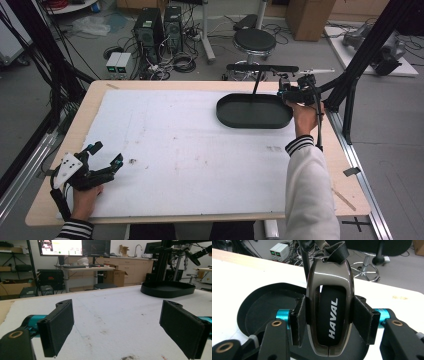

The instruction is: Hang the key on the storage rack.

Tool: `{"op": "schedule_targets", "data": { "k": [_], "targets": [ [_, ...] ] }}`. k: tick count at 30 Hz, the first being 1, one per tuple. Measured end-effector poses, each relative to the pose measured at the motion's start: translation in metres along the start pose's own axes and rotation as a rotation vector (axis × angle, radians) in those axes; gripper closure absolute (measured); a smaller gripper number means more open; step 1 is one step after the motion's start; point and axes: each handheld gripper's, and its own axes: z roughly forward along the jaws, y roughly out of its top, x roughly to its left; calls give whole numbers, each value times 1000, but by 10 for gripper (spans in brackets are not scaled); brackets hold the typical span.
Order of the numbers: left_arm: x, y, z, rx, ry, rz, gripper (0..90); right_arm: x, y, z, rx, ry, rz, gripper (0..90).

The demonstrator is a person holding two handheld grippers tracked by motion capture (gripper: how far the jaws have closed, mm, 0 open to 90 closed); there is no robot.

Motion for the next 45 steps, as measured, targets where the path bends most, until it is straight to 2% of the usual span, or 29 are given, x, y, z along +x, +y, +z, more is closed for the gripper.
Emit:
{"op": "schedule_targets", "data": {
  "k": [13,19,23,26,27,28,30,32,34,35,36,39,41,45],
  "targets": [
    [0,0,0,-2,0,0,126,1,-11,19,46,7,1,479],
    [0,0,0,-3,-2,2,126,1,-12,25,52,13,7,478],
    [0,0,0,-4,-3,2,126,2,-12,28,56,19,-6,462],
    [0,0,0,-2,-4,5,126,2,-12,29,39,8,-4,307],
    [0,0,0,-3,-3,5,126,2,-12,30,32,18,9,281],
    [0,0,0,-4,-3,5,126,1,-12,31,30,32,5,212],
    [0,0,0,-5,-2,7,126,3,-13,33,34,26,2,94],
    [-1,0,-1,-7,-3,11,126,6,-13,33,39,13,-1,90],
    [-1,-1,-1,-15,-1,17,126,8,-13,30,15,33,-11,86],
    [-1,0,-1,-13,-2,15,126,9,-12,27,-4,48,-20,24],
    [-1,0,-1,-12,-1,10,126,10,-12,25,-21,46,-22,2],
    [-1,0,-1,-13,-2,11,126,13,-13,14,-85,96,-34,3],
    [-1,0,-1,-13,-1,16,126,16,-18,6,-114,119,-47,2],
    [-1,0,0,-5,1,11,126,20,-40,-13,-182,157,-71,3]
  ]
}}
